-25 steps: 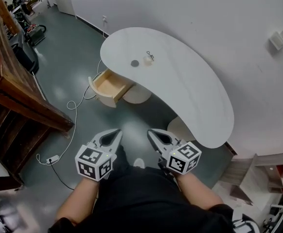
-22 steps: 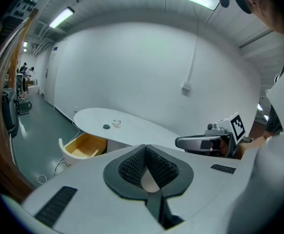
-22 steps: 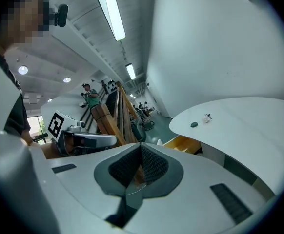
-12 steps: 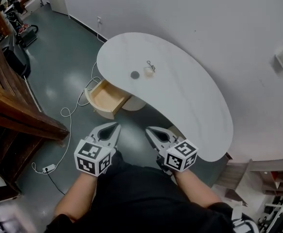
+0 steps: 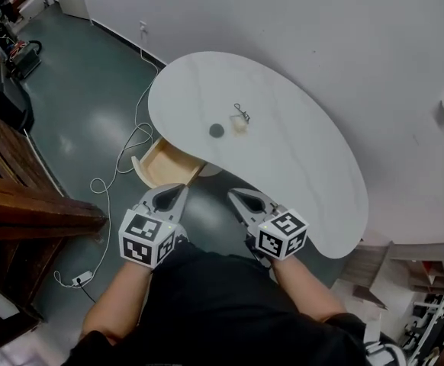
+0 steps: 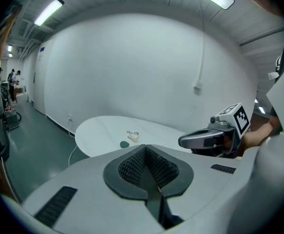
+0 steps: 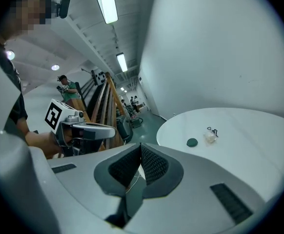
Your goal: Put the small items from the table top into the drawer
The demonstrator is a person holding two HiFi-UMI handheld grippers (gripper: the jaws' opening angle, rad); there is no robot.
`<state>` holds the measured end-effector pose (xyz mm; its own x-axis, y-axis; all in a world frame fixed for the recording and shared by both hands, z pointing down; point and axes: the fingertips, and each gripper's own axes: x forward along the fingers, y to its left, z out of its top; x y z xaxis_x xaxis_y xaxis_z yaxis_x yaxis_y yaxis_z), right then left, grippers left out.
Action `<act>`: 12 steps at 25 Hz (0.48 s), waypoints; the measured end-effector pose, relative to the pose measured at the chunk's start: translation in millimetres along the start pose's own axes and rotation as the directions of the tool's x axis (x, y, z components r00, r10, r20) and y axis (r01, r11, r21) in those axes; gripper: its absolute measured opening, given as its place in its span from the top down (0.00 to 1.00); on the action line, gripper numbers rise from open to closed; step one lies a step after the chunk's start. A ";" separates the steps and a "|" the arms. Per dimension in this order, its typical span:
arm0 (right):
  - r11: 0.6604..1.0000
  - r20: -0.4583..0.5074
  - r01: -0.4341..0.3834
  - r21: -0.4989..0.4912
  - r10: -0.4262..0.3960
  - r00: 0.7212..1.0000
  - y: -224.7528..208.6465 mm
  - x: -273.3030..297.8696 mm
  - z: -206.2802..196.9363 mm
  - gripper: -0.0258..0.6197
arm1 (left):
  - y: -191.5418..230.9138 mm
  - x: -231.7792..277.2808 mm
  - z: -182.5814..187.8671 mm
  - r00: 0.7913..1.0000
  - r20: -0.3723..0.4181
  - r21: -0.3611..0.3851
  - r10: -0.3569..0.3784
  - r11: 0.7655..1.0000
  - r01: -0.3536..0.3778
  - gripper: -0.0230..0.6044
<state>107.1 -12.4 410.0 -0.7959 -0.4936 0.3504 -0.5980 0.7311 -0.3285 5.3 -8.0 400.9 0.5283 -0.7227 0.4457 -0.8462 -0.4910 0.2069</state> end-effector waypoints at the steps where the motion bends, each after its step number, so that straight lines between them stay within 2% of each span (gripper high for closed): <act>1: 1.000 -0.007 0.017 -0.005 -0.017 1.000 -4.7 8.8 1.8 0.96 | 10.5 3.3 1.3 1.000 -0.006 0.007 -0.003 1.000 0.003 0.94; 6: 0.994 -0.022 0.107 -0.013 -0.107 0.994 -27.5 50.2 8.9 0.96 | 52.6 11.3 -3.7 0.997 -0.063 0.034 -0.046 0.998 0.048 0.94; 10: 0.989 -0.021 0.149 -0.006 -0.149 0.989 -41.2 73.6 16.6 0.96 | 68.1 20.1 -11.6 0.989 -0.112 0.078 -0.091 0.992 0.100 0.94; 12: 0.987 -0.026 0.161 -0.003 -0.161 0.987 -45.4 77.2 18.8 0.96 | 73.7 26.2 -10.4 0.989 -0.110 0.070 -0.102 0.991 0.110 0.94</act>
<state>71.0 -92.6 435.5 -0.6866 -0.5927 0.4210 -0.7180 0.6436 -0.2649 -44.0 -58.1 436.8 0.6008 -0.6112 0.5152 -0.7761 -0.6004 0.1928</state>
